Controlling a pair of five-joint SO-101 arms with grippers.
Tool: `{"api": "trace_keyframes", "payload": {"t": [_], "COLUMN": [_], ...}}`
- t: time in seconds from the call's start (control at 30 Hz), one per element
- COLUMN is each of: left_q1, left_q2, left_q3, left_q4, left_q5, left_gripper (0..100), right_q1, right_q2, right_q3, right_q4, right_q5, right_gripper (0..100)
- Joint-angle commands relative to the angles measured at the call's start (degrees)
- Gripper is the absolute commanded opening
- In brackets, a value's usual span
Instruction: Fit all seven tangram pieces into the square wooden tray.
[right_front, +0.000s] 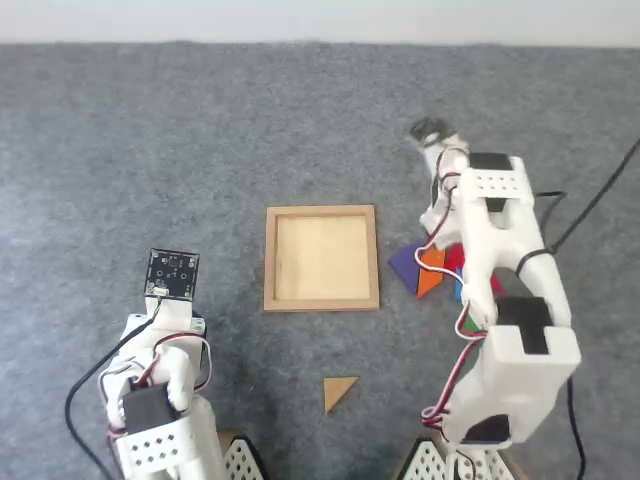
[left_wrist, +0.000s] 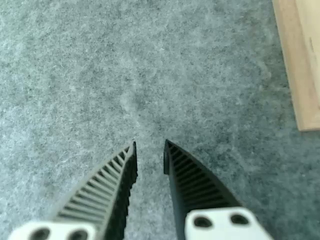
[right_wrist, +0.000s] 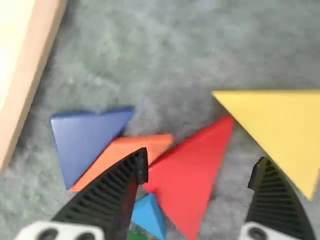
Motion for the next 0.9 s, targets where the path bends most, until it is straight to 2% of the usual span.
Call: {"api": "trace_keyframes", "payload": {"t": [0.0,0.13,0.27,0.4,0.53,0.67,0.87], "left_q1": [0.1,0.1,0.1,0.1,0.1,0.1,0.1], "left_q2": [-0.7,-0.7,-0.7,-0.7,-0.7,-0.7,-0.7], "left_q3": [-0.5,-0.5,-0.5,-0.5,-0.5,-0.5,-0.5], "left_q4": [0.4,0.4,0.4,0.4,0.4,0.4,0.4], "left_q5": [0.4,0.4,0.4,0.4,0.4,0.4,0.4], "left_gripper": [9,9,9,9,9,9,9], "right_q1": [-0.2,2.5,4.6,5.1,5.1,5.1,4.8], "right_q2": [0.8,3.5,6.1,6.0,6.1,4.9,-4.4], "right_q3": [0.1,-0.7,-0.8,-0.8,-0.6,-1.2,-1.3], "right_q4": [-0.4,-1.8,-1.9,-1.7,4.0,7.1,13.6], "right_q5": [3.2,4.2,10.7,13.1,19.5,20.8,28.0], "right_gripper": [32.9,32.9,32.9,32.9,32.9,32.9,32.9]}}
